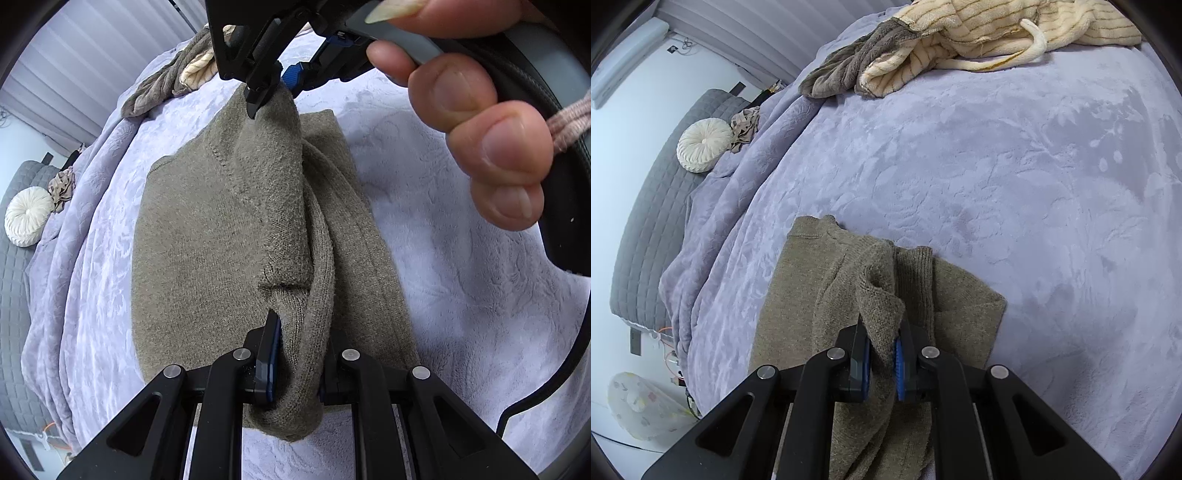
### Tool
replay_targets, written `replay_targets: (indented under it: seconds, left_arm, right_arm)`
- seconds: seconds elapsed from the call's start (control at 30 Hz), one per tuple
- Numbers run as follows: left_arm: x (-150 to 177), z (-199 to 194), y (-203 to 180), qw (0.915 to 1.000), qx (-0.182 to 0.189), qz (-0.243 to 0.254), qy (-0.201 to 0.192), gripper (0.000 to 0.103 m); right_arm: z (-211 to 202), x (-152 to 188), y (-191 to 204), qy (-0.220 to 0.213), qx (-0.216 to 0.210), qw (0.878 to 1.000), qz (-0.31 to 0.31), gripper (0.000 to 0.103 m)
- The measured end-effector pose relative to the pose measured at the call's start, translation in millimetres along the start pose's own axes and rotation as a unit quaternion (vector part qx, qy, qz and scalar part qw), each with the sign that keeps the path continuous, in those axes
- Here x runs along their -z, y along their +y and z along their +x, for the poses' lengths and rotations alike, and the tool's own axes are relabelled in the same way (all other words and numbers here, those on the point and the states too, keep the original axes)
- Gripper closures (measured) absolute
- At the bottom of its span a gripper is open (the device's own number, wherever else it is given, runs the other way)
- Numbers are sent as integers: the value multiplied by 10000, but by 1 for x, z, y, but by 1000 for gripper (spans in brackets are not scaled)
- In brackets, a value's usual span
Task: Fold small clothes
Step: 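Lift the held side edge with both grippers and fold it over the sweater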
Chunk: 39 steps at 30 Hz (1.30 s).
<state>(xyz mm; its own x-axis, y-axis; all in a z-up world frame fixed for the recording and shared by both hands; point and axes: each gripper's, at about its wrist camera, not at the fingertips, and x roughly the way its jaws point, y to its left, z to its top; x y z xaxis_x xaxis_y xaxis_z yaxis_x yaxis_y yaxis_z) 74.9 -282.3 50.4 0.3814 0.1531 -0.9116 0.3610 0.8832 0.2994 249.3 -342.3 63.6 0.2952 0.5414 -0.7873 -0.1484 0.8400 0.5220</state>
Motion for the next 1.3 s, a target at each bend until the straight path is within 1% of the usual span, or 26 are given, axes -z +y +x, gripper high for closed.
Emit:
replay_targets:
  seconds: [0.47,0.6,0.77,0.87,0.97,1.1,1.3]
  left_arm:
    - [0,6,-9,9999,-112,115,45,86]
    - [-5,-6,-3,9999,137,-15,16,86]
    - [-10,-16,2,9993,359,-89,-73,86]
    - [-11,-7,0,9992,381,-113,37,86]
    - [-9,2,-1,9991,381,-139,130,86]
    - [-7,5,-1,9988,452,-163,105,86]
    - [-6,6,1,9983,551,-194,78,86]
  right_arm:
    - [6,7,-24,-5,-57,9997,220,92]
    - [1,8,-24,-64,-93,9997,217,92]
    - [-17,3,-21,-226,-148,9996,121,92]
    - [-17,2,-18,-207,-51,9998,34,92]
    - [-5,3,-19,-108,64,9999,17,92]
    - [10,8,-23,-33,218,9998,-13,92]
    - [17,9,-22,-10,372,9993,-102,91]
